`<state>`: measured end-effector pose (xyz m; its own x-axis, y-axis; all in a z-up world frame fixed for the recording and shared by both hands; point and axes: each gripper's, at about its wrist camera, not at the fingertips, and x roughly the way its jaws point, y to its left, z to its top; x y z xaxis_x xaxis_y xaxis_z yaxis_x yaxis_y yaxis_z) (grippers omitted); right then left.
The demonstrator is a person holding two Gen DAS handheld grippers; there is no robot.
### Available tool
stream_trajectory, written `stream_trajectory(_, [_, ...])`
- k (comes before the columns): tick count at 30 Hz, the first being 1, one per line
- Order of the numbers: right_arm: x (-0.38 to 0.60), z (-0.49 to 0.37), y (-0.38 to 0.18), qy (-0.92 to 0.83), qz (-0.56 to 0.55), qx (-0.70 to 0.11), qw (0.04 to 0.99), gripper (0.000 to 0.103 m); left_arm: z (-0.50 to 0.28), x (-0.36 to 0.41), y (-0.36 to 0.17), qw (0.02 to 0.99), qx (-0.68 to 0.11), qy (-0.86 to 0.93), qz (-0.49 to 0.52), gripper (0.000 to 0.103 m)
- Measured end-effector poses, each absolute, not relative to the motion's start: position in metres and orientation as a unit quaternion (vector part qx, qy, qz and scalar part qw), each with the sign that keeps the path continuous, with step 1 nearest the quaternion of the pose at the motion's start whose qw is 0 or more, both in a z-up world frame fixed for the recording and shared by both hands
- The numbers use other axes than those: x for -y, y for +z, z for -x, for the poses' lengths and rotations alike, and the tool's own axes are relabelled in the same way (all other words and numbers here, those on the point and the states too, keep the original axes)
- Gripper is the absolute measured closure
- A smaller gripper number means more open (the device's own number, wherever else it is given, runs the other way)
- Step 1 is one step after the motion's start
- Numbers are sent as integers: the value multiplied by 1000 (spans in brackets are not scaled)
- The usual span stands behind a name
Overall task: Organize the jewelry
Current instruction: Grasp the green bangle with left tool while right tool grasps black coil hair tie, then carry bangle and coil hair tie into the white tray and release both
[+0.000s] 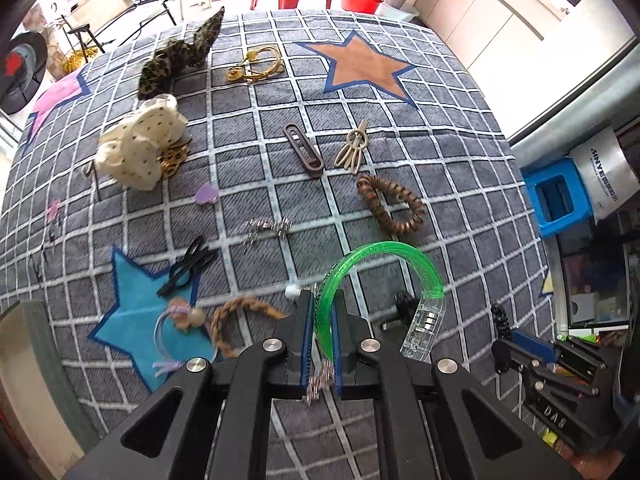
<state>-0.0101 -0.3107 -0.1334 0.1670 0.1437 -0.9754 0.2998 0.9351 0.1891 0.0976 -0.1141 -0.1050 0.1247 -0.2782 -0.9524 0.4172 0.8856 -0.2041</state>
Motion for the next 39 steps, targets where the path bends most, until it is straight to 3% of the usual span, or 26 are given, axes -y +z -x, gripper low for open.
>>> stream_trajectory(15, [263,16,-110,-11,-175,-644,745,81,-40,40,-80,761,-615,-205,-27,93])
stream_trajectory(39, [33,-42,-67,187,-65,-643,740,81,32,-186,-84,775,-627,-24,76,93])
